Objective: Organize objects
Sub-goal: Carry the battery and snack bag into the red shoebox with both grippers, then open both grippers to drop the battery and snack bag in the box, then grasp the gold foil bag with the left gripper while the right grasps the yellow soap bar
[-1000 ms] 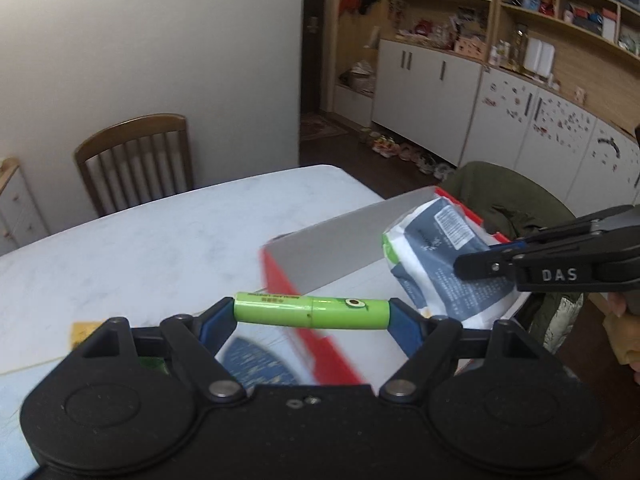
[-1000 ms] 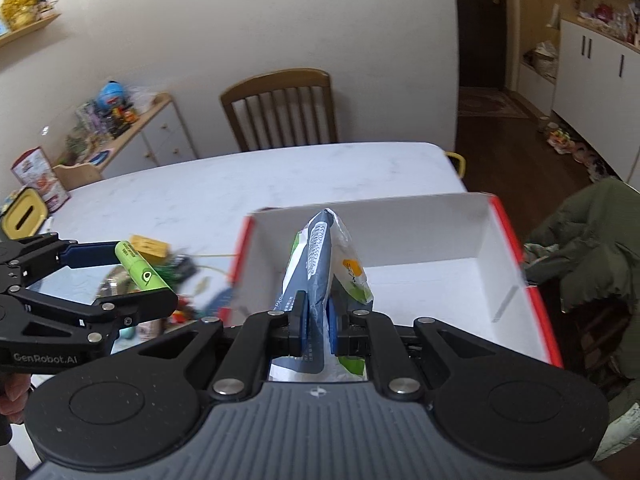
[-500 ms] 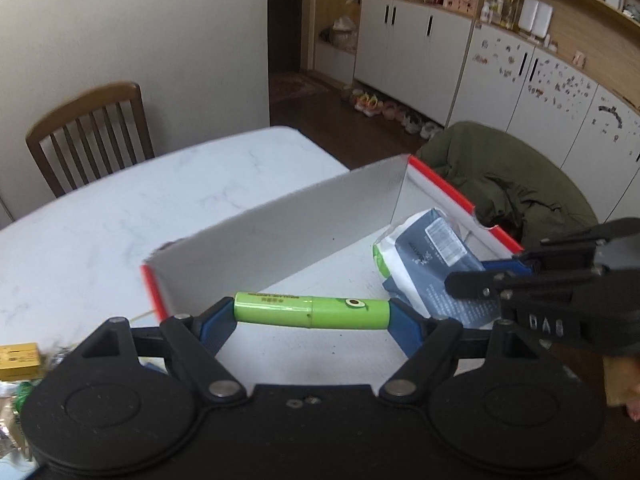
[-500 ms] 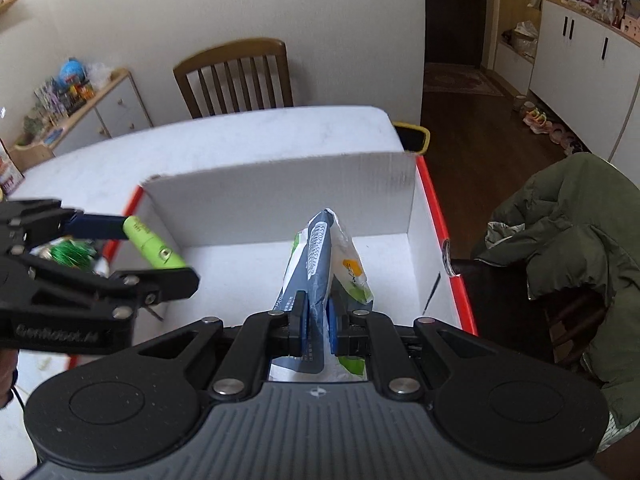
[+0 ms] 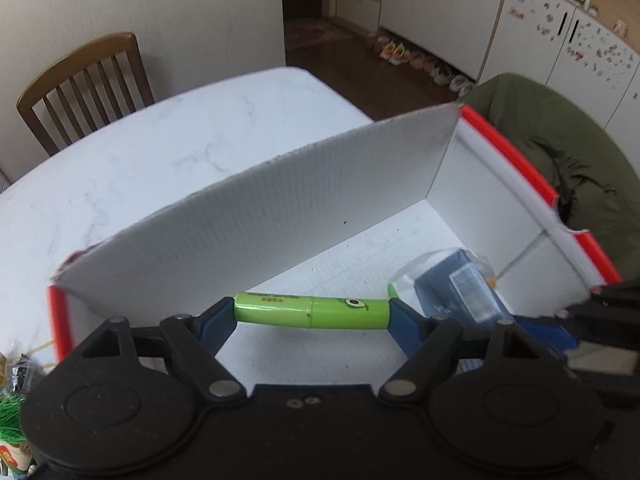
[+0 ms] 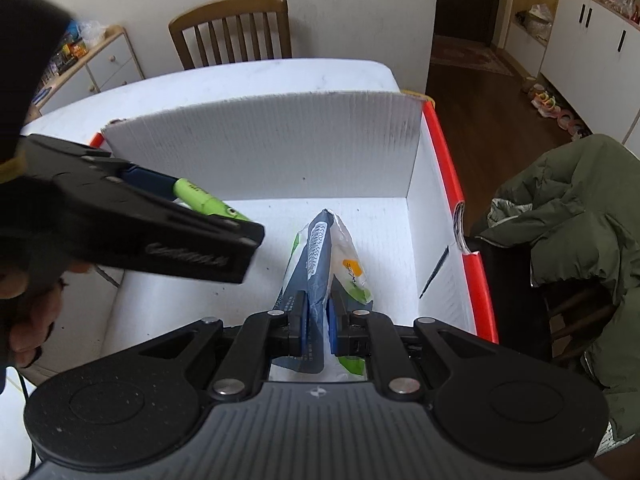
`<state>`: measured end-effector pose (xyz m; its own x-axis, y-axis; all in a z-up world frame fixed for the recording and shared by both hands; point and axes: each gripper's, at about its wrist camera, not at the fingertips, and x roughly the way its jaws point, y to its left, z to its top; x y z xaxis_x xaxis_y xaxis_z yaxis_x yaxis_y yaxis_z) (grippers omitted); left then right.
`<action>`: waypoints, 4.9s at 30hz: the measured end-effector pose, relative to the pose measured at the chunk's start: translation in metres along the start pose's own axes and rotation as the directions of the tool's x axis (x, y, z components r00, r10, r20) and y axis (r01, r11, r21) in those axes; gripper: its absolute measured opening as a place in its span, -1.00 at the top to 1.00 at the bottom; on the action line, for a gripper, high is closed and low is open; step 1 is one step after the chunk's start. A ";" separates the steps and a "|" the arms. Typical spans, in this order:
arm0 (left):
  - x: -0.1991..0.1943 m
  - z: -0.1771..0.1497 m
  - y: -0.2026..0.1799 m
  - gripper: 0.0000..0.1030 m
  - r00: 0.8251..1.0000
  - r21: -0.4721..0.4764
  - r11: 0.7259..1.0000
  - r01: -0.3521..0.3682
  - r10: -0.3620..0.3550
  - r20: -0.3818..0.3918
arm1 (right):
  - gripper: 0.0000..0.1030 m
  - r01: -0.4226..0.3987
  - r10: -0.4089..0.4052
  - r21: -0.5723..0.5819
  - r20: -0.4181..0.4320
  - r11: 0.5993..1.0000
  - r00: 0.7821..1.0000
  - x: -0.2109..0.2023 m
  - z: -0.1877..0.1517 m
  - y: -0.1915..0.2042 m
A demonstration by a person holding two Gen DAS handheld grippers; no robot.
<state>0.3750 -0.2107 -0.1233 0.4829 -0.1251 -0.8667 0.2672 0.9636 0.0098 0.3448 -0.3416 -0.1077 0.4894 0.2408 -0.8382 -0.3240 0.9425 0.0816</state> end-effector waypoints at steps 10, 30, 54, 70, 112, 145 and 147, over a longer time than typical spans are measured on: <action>0.031 0.010 -0.007 -0.55 0.995 0.006 1.000 -0.006 0.006 -0.102 | 0.81 0.004 -0.003 0.030 -0.040 1.000 0.999 0.008 0.002 -0.005; 0.025 0.007 0.002 -0.82 0.989 -0.031 0.999 -0.004 -0.001 -0.147 | 0.77 -0.017 0.017 0.033 -0.017 0.999 1.000 -0.004 0.001 -0.010; -0.130 -0.044 0.033 -0.84 0.980 -0.087 0.994 0.073 -0.055 0.193 | 0.77 -0.115 0.110 0.022 0.175 0.993 0.978 -0.085 -0.014 0.011; -0.202 -0.132 0.112 -0.93 0.948 -0.156 0.987 0.026 0.025 0.316 | 0.19 -0.214 0.212 -0.018 0.243 0.977 0.947 -0.118 -0.025 0.097; -0.117 -0.186 0.335 -0.99 0.982 -0.347 0.937 -0.045 0.105 0.156 | -0.66 -0.044 0.049 -0.078 0.064 0.996 0.997 0.012 -0.011 0.294; -0.061 -0.187 0.360 -0.54 0.995 -0.380 0.924 0.036 0.002 0.100 | -0.06 -0.084 0.077 -0.213 -0.041 0.974 0.996 0.071 -0.004 0.294; -0.062 -0.189 0.360 -0.44 0.994 -0.387 0.921 0.047 -0.007 0.105 | -0.02 -0.081 0.074 -0.215 -0.042 0.973 0.996 0.072 -0.004 0.293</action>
<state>0.2835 0.1883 -0.1599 0.5656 -0.1558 -0.8098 -0.0538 0.9729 -0.2247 0.2817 -0.0488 -0.1465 0.4299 0.2996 -0.8517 -0.5288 0.8482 0.0314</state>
